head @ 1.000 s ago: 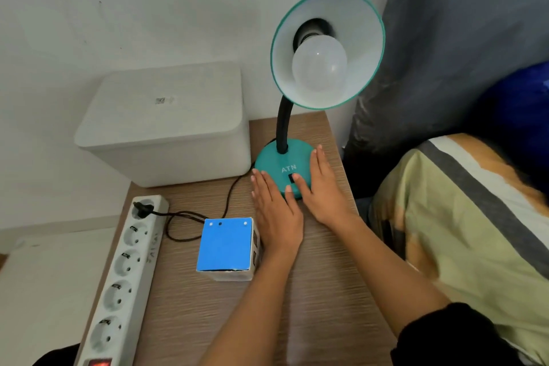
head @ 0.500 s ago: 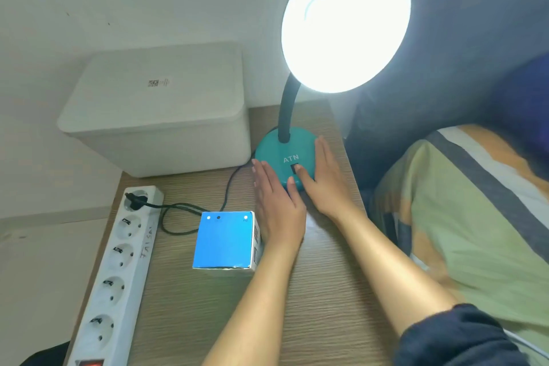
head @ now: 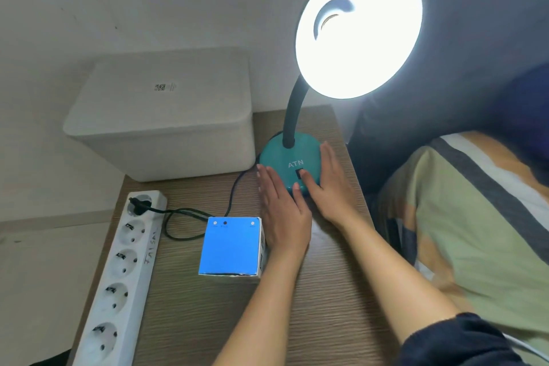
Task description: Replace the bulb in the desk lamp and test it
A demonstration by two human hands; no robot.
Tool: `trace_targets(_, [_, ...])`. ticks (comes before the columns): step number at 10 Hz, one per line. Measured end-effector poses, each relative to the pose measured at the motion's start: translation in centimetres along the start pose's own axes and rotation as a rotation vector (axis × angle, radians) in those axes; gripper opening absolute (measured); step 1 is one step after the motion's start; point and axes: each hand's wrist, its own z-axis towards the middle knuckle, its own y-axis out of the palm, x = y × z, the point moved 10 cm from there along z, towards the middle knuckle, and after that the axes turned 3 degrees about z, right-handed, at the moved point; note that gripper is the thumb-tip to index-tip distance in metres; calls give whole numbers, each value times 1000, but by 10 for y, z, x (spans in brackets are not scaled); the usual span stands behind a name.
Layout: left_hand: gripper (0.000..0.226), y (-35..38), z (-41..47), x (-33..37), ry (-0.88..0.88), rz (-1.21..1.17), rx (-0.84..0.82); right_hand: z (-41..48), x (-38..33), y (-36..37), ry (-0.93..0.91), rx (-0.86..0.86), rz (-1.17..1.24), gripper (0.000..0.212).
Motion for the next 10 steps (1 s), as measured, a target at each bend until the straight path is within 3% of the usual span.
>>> trace_targets(3, [62,0,0,1,10,12,3,9,2,-10,50,46,214,71])
trace_targets(7, [62,1,0,1,-19,20,4,7,0,-5,57,21,163,77])
trace_targets(10, [70,2,-14,5,-20,10,-110,-36,0,-24,47,10,157,54])
